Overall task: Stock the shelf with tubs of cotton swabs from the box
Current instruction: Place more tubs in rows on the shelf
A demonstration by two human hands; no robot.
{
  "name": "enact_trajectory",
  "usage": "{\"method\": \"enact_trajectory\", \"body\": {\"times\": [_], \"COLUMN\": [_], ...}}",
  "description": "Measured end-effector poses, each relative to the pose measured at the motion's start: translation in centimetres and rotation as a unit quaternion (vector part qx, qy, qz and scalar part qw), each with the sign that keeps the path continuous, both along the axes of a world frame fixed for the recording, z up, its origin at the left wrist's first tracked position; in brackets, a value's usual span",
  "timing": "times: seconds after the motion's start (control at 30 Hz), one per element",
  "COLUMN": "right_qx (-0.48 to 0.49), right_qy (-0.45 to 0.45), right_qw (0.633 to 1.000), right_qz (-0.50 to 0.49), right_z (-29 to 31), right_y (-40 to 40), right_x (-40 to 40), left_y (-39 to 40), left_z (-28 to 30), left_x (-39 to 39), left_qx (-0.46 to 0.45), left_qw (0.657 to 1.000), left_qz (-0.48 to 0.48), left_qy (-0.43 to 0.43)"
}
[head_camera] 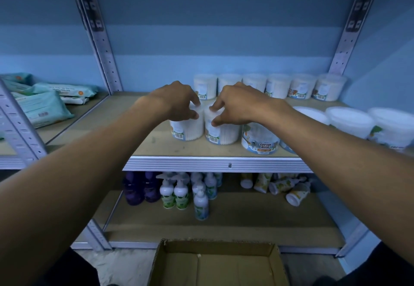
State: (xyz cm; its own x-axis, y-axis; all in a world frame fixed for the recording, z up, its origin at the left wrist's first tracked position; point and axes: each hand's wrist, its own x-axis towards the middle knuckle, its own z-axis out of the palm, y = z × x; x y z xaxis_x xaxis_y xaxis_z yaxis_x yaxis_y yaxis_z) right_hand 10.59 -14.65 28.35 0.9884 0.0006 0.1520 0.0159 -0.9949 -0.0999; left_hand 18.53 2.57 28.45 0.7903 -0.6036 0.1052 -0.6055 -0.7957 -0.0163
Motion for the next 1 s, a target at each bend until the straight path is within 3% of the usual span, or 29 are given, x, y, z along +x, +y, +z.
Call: {"method": "enact_trajectory", "body": {"times": [0.5, 0.73, 0.9, 1.0], "right_qx": [0.049, 0.047, 0.016, 0.014], "right_qy": [-0.022, 0.009, 0.055, 0.032], "right_qw": [0.999, 0.998, 0.997, 0.999], "right_qz": [0.005, 0.029, 0.042, 0.035], "right_z": [0.4, 1.2, 2.0, 2.4], "right_y": [0.7, 1.2, 1.2, 1.5], "right_x": [-1.3, -1.5, -1.7, -1.9], "left_y": [0.8, 1.8, 3.1, 3.4], "left_z": [0.8, 3.0, 3.2, 3.3], "left_x": [-2.4, -2.5, -2.0, -2.0], "left_qx": [0.049, 0.090, 0.067, 0.061], "left_qw": [0.999, 0.994, 0.990, 0.989], "left_qz": [-0.003, -0.018, -0.025, -0.028], "left_qy": [-0.003, 0.057, 0.120, 0.130]}}
